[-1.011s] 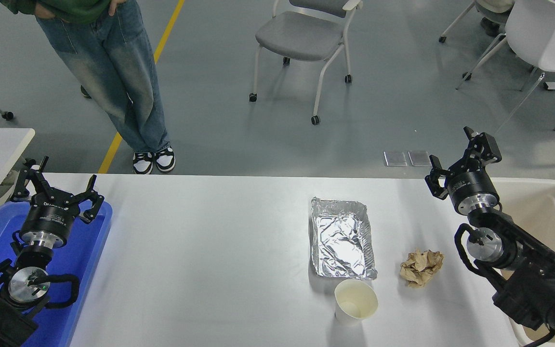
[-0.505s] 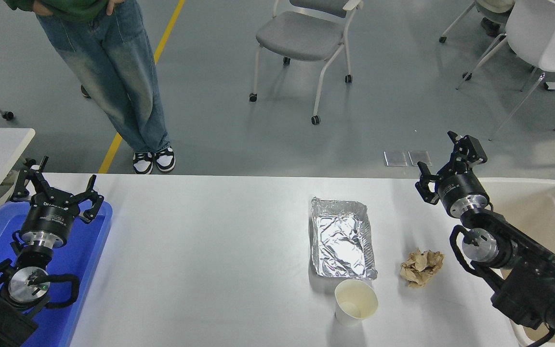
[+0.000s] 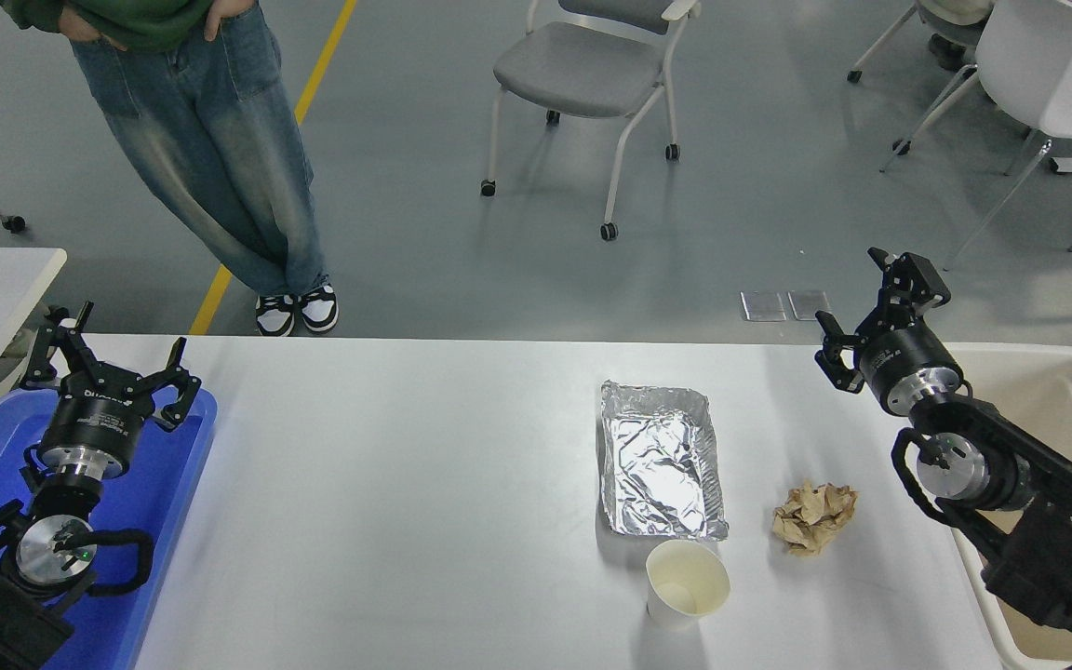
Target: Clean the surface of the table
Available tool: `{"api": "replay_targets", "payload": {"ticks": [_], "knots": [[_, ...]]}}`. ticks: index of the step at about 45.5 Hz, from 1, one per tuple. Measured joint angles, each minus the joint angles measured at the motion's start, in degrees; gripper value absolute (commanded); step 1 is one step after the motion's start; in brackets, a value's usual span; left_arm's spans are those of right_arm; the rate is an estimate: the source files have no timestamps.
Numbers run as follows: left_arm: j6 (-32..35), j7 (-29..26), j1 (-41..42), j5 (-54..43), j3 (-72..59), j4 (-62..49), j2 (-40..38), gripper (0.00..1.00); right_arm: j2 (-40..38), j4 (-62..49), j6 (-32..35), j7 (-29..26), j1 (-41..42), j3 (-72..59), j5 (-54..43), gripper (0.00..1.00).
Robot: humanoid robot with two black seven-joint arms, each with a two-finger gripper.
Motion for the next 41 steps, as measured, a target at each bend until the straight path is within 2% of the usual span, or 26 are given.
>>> {"api": "replay_targets", "payload": {"ticks": [17,41], "knots": [[0.0,0.0,0.0,0.0,0.0,0.0,0.0,1.00,-7.2,7.8,4.3,-3.0,-0.6,-3.7,-1.8,0.99],[0.0,0.0,0.0,0.0,0.0,0.0,0.0,1.00,-16.7,20.7,11.4,-4.3,-0.5,-11.0,-16.3,0.99]]}}
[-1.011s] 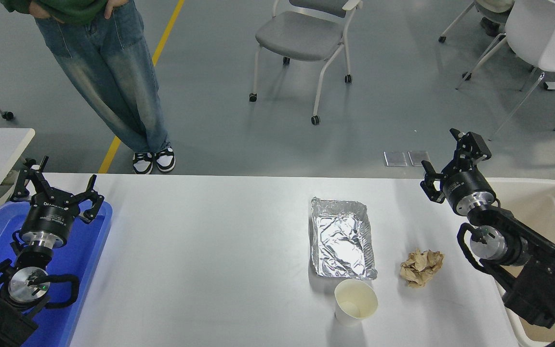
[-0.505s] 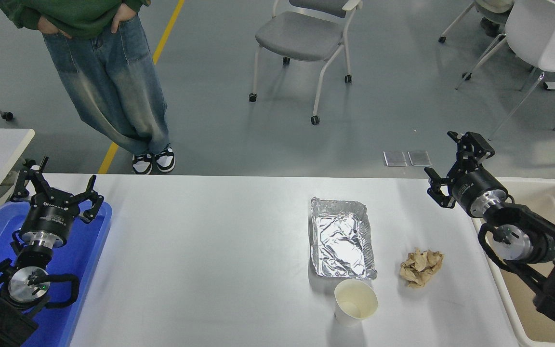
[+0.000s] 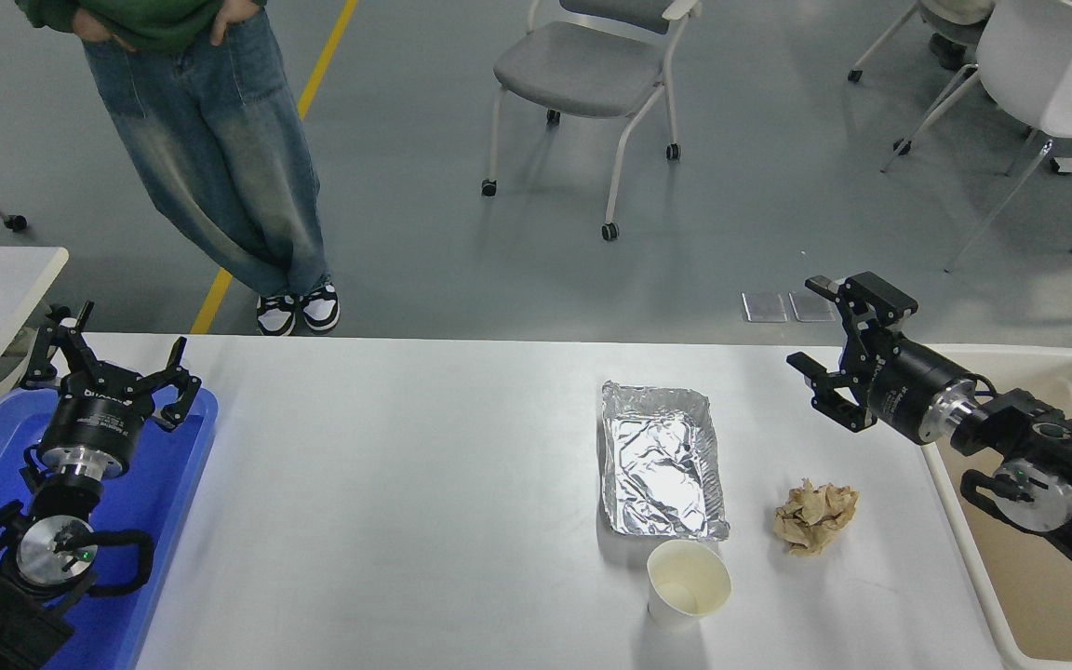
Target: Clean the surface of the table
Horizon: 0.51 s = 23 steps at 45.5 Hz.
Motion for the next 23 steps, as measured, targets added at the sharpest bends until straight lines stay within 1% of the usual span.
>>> {"api": "replay_targets", "payload": {"ticks": [9,23], "knots": [[0.0,0.0,0.0,0.0,0.0,0.0,0.0,1.00,-4.6,4.0,4.7,-0.2,0.8,-2.2,-6.5,0.99],[0.0,0.0,0.0,0.0,0.0,0.0,0.0,1.00,-10.1,10.3,15.4,-0.4,3.8,-3.9,-19.3,0.99]]}}
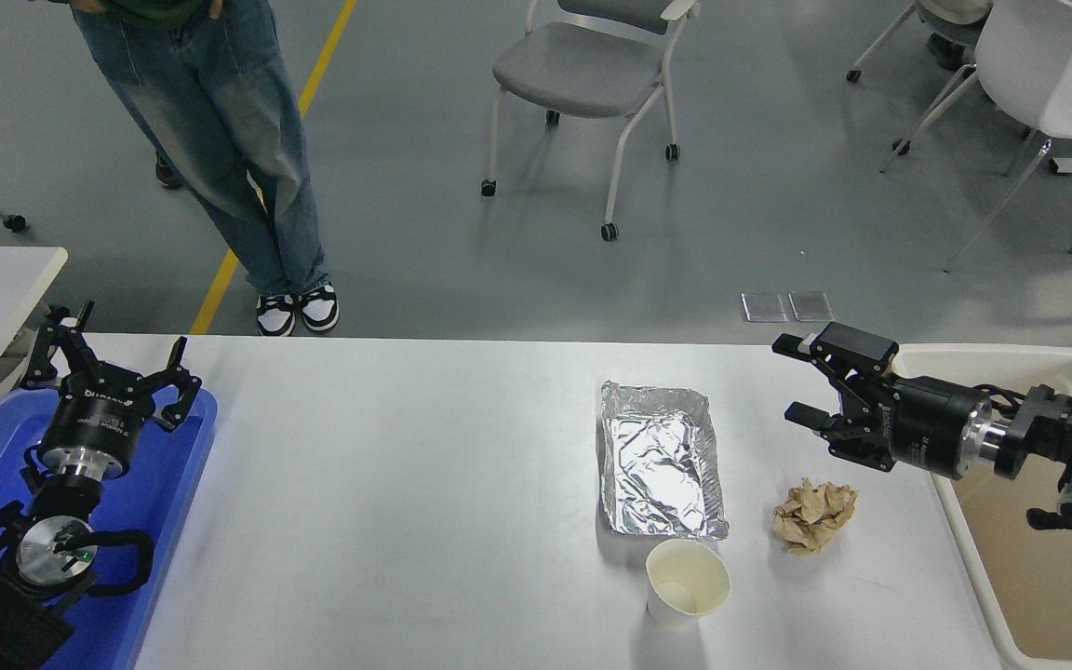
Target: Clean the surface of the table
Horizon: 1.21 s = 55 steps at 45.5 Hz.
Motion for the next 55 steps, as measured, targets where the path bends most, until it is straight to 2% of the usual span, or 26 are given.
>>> {"api": "replay_targets", "payload": {"ticks": [14,36,55], "knots": [[0.0,0.0,0.0,0.0,0.0,0.0,0.0,1.00,-1.5,4.3,6.0,-0.3,7.1,-6.9,-11.2,0.99],[0.0,0.0,0.0,0.0,0.0,0.0,0.0,1.00,1.4,7.9,5.6,-1.5,9.7,-13.6,-30.7,0.99],[0.0,0.0,0.0,0.1,0.0,0.0,0.0,1.00,6.7,7.7,3.8,-9.1,9.9,-17.3,-36.5,0.97]]}}
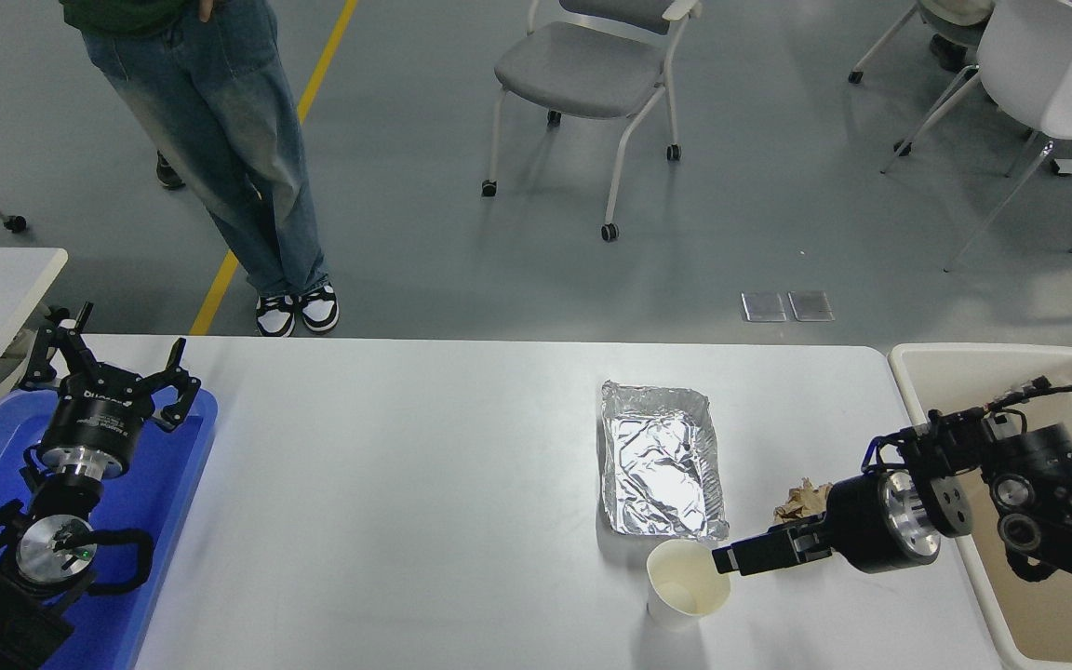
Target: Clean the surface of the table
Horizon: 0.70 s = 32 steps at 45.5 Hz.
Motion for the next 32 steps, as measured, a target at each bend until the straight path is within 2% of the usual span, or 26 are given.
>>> {"api": "replay_targets", "payload": {"ticks": [17,32], "knots": [[0.0,0.1,0.0,0.0,0.0,0.0,0.0,1.00,1.9,-0.7,-0.5,-5.0,-0.4,-0.6,0.0,0.99],[0.0,0.1,0.0,0.0,0.0,0.0,0.0,1.00,3.2,-0.5,-0.4,-13.1,-0.5,-0.2,8.9,0.99]]}}
